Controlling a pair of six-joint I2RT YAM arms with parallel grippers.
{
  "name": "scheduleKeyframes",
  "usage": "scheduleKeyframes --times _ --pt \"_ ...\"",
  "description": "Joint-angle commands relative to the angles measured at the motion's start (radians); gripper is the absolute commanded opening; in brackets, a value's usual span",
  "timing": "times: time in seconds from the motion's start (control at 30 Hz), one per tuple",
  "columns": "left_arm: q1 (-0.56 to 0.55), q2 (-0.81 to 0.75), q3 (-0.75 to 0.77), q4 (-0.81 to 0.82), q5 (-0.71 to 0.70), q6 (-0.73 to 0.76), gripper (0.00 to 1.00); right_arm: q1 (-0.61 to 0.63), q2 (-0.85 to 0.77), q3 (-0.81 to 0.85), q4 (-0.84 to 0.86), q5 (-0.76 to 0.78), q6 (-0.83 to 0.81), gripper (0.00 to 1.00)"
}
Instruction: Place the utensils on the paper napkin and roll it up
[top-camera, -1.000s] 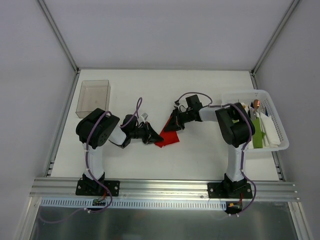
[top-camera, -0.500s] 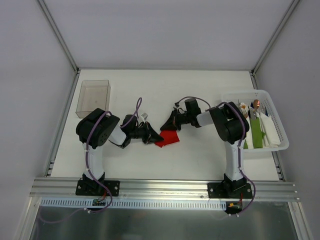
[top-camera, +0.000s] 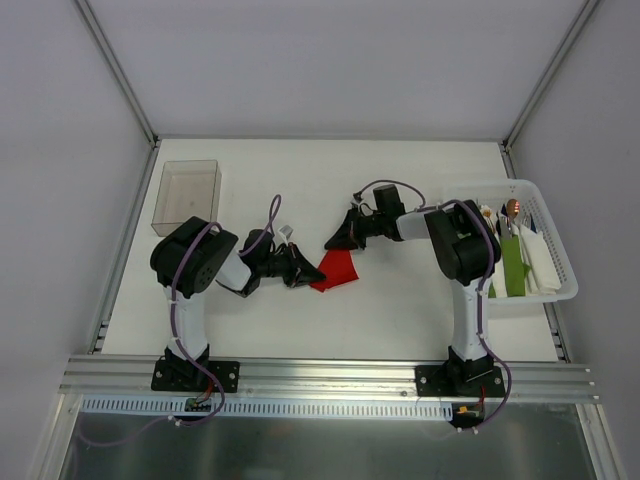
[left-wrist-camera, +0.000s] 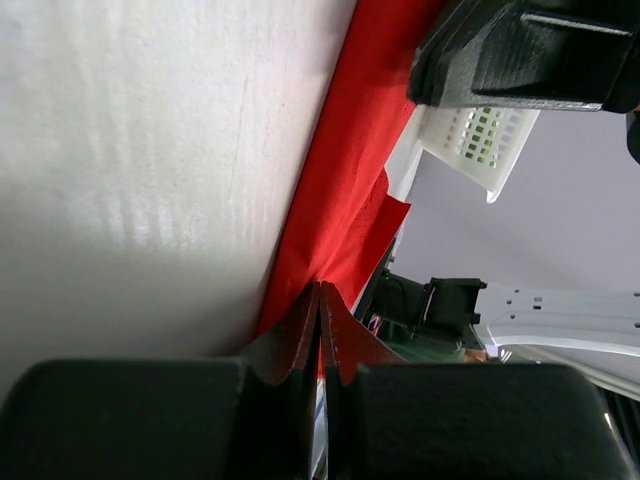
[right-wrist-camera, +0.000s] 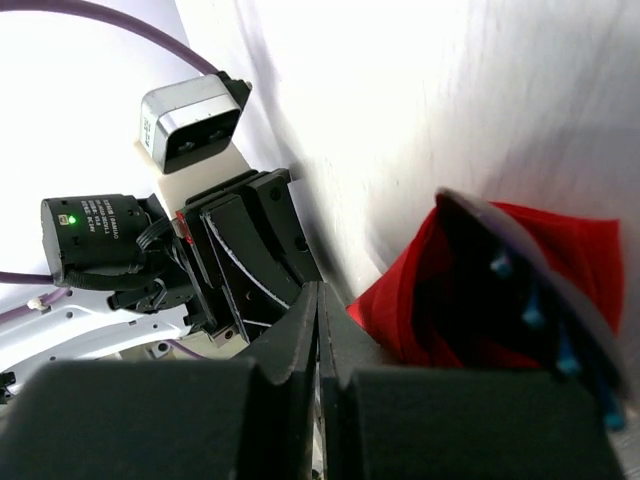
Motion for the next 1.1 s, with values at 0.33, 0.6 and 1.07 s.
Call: scheduleKeyframes --times 0.33,0.6,1.07 --pt "0.033 0.061 -0.064 -0.230 -0.083 0.004 0.00 -0.028 -0.150 0.047 -0.121 -0.024 -0.176 0.05" --pt "0.033 0.048 -0.059 -0.235 -0.085 0.007 0.00 0.050 -0.212 -0.009 -0.314 0.016 -0.359 0.04" --pt "0.031 0.006 -0.055 -0.281 -0.080 0.027 0.00 0.044 -0.013 0.087 -0.449 0.142 -0.384 0.02"
